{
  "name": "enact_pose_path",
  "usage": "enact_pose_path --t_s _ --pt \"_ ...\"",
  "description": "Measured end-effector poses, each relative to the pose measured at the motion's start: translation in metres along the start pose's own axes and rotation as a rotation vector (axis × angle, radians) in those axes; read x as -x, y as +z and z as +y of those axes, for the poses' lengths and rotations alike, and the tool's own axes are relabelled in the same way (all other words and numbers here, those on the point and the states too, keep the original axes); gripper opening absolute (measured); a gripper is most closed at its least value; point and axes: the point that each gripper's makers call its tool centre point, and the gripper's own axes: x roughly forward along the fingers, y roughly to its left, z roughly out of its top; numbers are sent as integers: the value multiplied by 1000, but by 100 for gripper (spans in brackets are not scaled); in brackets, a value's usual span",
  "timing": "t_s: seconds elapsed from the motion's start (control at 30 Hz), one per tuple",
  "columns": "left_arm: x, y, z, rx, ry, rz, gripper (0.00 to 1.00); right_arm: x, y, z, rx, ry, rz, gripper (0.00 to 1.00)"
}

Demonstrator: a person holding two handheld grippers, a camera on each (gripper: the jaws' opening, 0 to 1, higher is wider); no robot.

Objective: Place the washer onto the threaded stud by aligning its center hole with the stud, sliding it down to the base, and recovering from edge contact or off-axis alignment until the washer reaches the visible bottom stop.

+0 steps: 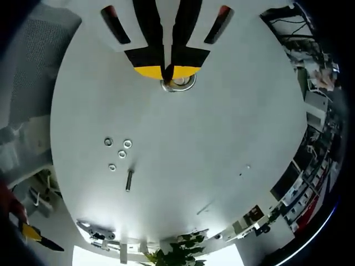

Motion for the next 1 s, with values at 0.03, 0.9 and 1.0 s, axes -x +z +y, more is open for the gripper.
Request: enact_pose_path --t_s 0.03,0.9,1.0 --pt "0 1 1 -2 0 1 1 0 0 0 -1 0 -1 57" --pt "-14 -2 -1 -16 -33 62 1 0 -1 -1 -16 6 0 57" --pt "-14 -2 0 -10 -26 63 1 0 -1 -1 -16 7 0 57"
